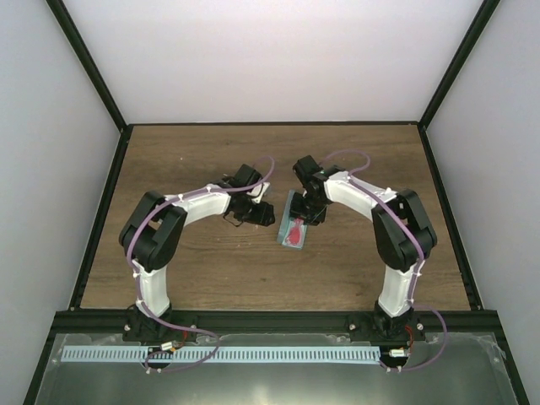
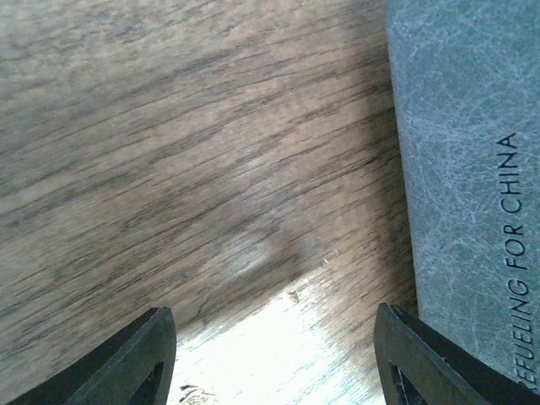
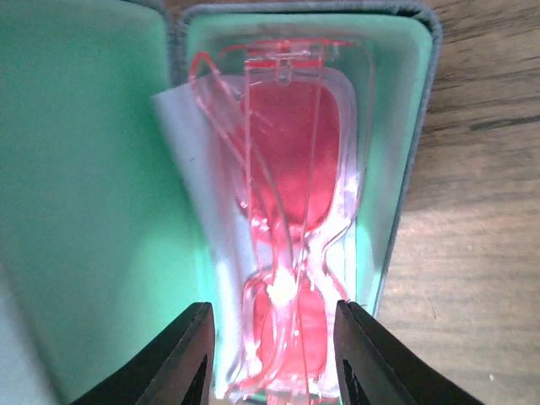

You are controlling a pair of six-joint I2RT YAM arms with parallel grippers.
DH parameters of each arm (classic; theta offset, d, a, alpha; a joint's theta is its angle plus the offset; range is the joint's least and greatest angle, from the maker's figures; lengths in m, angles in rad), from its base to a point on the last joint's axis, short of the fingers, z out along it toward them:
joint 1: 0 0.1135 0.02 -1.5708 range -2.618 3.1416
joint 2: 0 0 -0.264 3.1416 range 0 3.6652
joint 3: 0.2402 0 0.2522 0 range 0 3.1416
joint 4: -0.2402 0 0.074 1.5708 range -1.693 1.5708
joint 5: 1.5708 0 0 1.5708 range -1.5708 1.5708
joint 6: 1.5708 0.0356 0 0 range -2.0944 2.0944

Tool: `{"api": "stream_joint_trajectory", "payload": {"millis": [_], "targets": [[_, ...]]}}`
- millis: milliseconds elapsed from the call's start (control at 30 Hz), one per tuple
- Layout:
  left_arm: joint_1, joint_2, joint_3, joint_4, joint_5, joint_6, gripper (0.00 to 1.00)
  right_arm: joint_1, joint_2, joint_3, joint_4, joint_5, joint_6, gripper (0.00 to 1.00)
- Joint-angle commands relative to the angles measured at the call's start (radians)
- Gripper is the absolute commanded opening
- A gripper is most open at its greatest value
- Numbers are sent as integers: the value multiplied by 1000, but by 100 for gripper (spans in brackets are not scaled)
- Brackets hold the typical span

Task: Organize the sunglasses
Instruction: Place the sunglasses in the sunglasses case, then close the sunglasses case at the center of the board.

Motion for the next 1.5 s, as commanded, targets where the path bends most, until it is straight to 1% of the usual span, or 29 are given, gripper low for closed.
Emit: {"api": "stream_joint_trajectory", "payload": {"millis": [0, 67, 100, 167, 300, 367, 400, 533, 733, 1067, 1233, 1467], "targets": [[18, -2, 6, 0, 16, 14, 65, 1, -111, -12, -29, 27, 8, 40], [24, -21, -3, 2, 16, 11, 65, 0, -148, -40, -34, 38, 17, 40], [25, -30, -7, 0, 15, 10, 65, -2, -169, -58, -28, 43, 24, 37], [26, -53, -7, -9, 18, 7, 65, -21, -207, -116, -1, 34, 36, 30], [16, -92, 17, -44, 36, -1, 65, -81, -220, -229, 68, 4, 25, 9], [4, -98, 46, -60, 41, -2, 65, -98, -196, -267, 124, -13, 5, 2], [-1, -98, 57, -67, 39, -2, 65, -101, -183, -287, 162, -23, -5, 1], [-21, -73, 109, -85, 32, -1, 65, -109, -115, -316, 274, -85, -47, 1], [-63, 0, 214, -144, 23, 29, 65, -109, -31, -318, 341, -157, -71, 1], [-120, 55, 230, -131, 39, 5, 65, -109, -9, -326, 359, -184, -86, 1], [-125, 36, 266, -129, 52, -22, 65, -109, -3, -325, 355, -191, -96, 1], [-136, 49, 283, -81, 149, -89, 65, -109, 22, -322, 377, -226, -101, 1]]}}
